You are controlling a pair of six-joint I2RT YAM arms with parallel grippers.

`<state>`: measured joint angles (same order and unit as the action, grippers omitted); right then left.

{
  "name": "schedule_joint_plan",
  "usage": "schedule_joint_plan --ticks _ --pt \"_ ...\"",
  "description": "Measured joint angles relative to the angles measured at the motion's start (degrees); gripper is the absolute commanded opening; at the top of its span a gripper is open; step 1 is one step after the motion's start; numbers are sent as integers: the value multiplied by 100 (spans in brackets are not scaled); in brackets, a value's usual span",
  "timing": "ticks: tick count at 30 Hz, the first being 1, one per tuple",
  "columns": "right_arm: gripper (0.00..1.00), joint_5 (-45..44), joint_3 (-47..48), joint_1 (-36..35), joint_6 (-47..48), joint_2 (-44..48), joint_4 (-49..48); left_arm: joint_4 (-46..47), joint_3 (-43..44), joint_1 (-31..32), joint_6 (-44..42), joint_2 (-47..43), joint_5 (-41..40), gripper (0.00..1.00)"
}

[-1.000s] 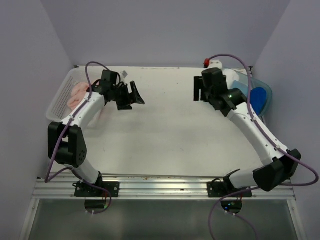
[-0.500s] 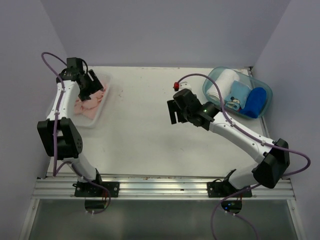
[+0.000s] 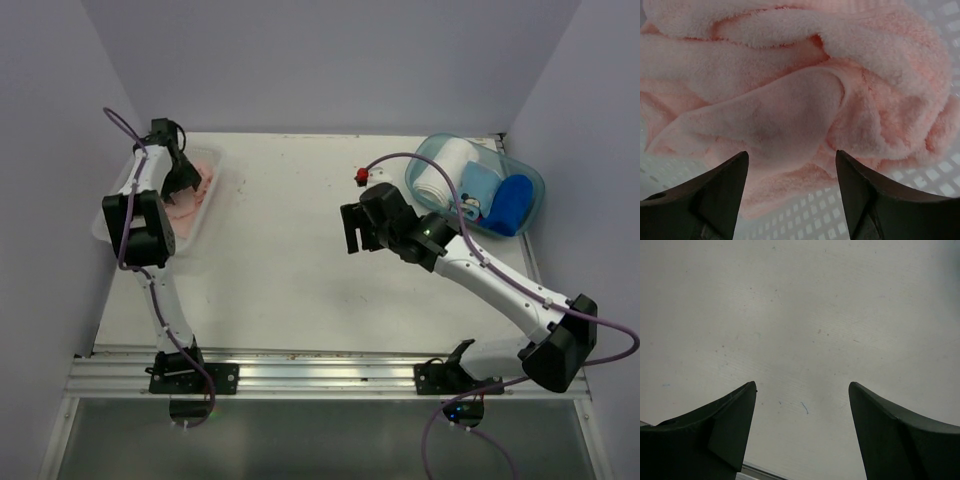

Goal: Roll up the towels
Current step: Grab a towel with the left arm, then move the towel to the center of the board

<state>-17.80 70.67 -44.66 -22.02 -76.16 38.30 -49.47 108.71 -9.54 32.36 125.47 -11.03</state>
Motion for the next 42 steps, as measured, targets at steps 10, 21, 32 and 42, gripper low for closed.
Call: schedule_joint_plan --ticks 10,21,32,42 --pt "79 -28 -57 0 -57 308 26 -291 763 -26 9 660 -83 0" --pt "81 -481 -66 2 -188 428 162 236 857 -2 -98 -2686 896 0" --pt "83 -1231 -74 1362 -411 1493 590 1204 1165 2227 -151 -4017 2267 0" --pt "84 -1606 -74 1725 -551 1801 1207 1851 -2892 3991 258 -3386 2811 46"
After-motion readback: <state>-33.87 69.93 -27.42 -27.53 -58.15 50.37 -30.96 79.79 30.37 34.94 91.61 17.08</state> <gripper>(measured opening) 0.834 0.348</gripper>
